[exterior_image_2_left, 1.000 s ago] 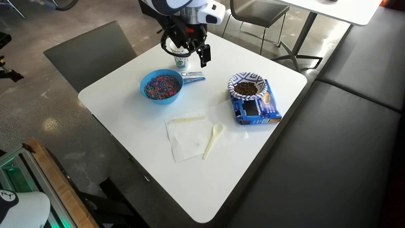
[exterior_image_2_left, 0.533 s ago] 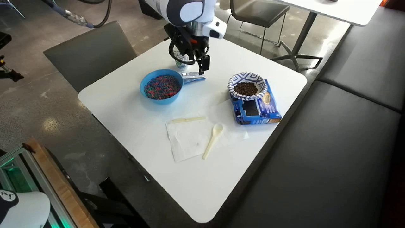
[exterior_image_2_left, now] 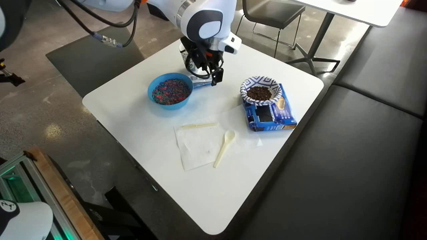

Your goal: Move the blue plastic to the right

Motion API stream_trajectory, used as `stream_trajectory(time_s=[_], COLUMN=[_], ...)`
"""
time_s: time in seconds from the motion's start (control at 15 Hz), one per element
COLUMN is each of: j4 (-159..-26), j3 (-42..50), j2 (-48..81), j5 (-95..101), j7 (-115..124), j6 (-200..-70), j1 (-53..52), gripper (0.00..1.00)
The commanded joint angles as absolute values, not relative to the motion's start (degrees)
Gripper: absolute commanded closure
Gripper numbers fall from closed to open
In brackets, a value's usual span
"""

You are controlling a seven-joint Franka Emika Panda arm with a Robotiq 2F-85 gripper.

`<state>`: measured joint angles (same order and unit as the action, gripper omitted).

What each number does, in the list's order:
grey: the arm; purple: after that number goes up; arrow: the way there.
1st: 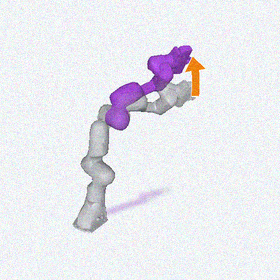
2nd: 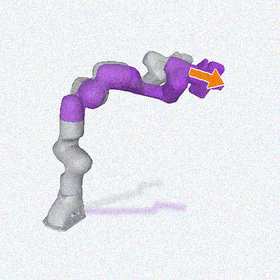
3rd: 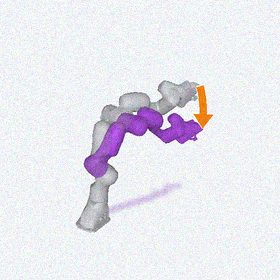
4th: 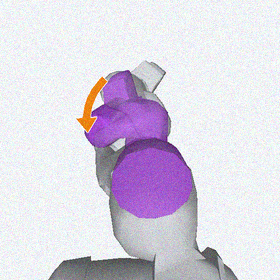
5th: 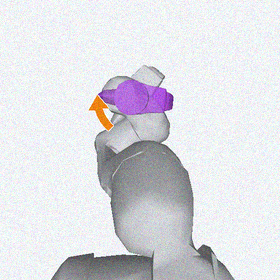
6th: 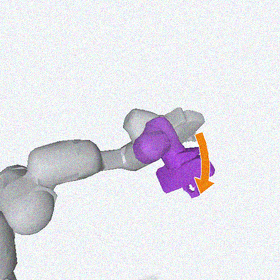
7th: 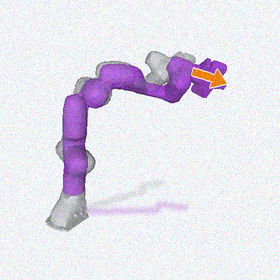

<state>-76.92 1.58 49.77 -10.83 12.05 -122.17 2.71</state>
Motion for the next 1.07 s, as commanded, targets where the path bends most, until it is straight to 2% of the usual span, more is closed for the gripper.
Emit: stream_trajectory(time_s=[0.0,0.07,0.13,0.33,0.53,0.67,0.73,0.87,1.0], j4=[-70.51,-69.47,-68.29,-65.29,-62.4,-60.65,-59.8,-58.48,-58.08], j3=[0.56,0.51,0.48,0.43,0.33,0.29,0.23,0.23,0.53], j2=[54.18,54.89,55.63,57.56,59.46,60.65,61.17,61.99,62.02], j5=[-11.96,-11.92,-11.9,-11.86,-11.77,-11.65,-11.66,-11.63,-11.43], j7=[13.72,14.09,14.52,15.71,16.48,16.94,17.1,17.39,18.21], j6=[-117.05,-116.0,-114.91,-112.56,-110.5,-109.22,-108.79,-108.01,-107.84], j1=[3.18,3.06,2.97,2.89,2.76,2.63,2.63,2.65,2.54], gripper=[0.0,0.05,0.18,0.36,0.61,0.66,0.73,0.98,1.0])
